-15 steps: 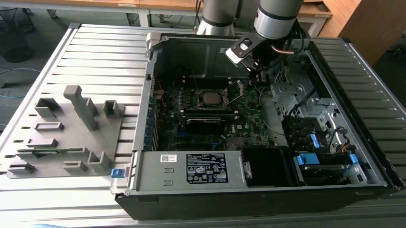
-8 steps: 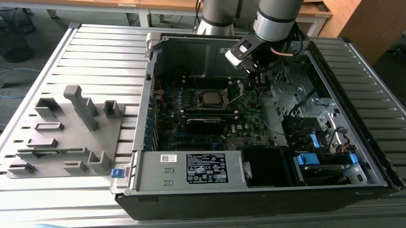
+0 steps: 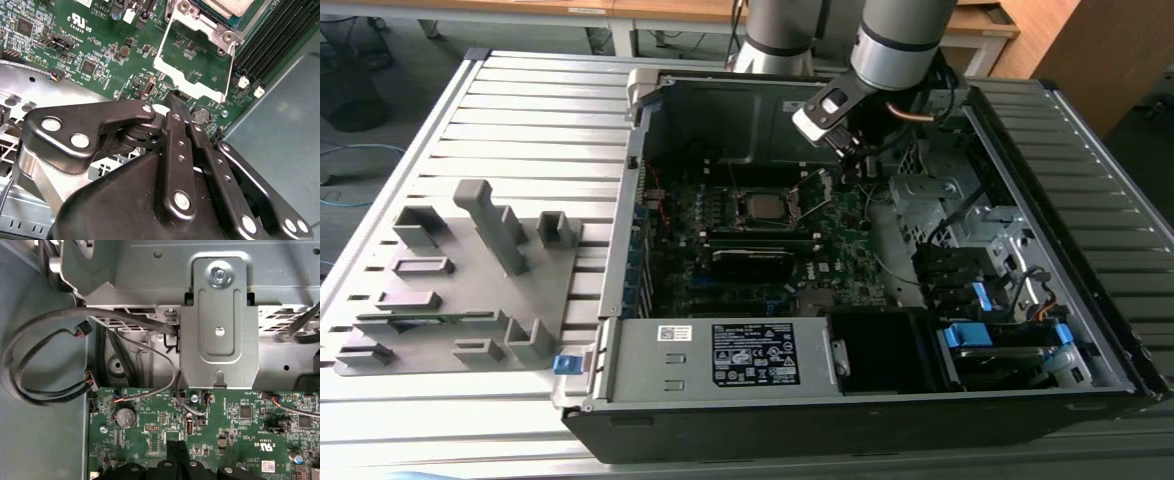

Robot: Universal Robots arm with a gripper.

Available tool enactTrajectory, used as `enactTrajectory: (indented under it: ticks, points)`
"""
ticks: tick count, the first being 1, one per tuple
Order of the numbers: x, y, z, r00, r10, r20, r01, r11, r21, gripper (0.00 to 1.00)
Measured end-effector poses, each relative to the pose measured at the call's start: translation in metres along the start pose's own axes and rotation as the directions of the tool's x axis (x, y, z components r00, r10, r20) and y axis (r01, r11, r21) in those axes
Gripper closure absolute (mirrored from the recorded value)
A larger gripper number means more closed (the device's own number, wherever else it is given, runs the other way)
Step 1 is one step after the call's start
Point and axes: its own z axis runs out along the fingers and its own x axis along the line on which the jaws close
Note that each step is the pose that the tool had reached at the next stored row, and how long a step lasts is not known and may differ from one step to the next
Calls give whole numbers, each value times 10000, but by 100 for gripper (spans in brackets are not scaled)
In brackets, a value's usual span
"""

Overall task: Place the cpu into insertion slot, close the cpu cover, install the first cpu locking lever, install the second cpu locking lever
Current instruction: 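Close the cpu cover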

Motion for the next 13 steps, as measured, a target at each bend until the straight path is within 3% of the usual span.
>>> enactTrajectory:
  ticks: [6,13]
  points:
    - [-1,-114,1,10000,-2,1,2,10000,-11,89]
    - [-3,-413,2,10000,-6,0,6,10000,-98,89]
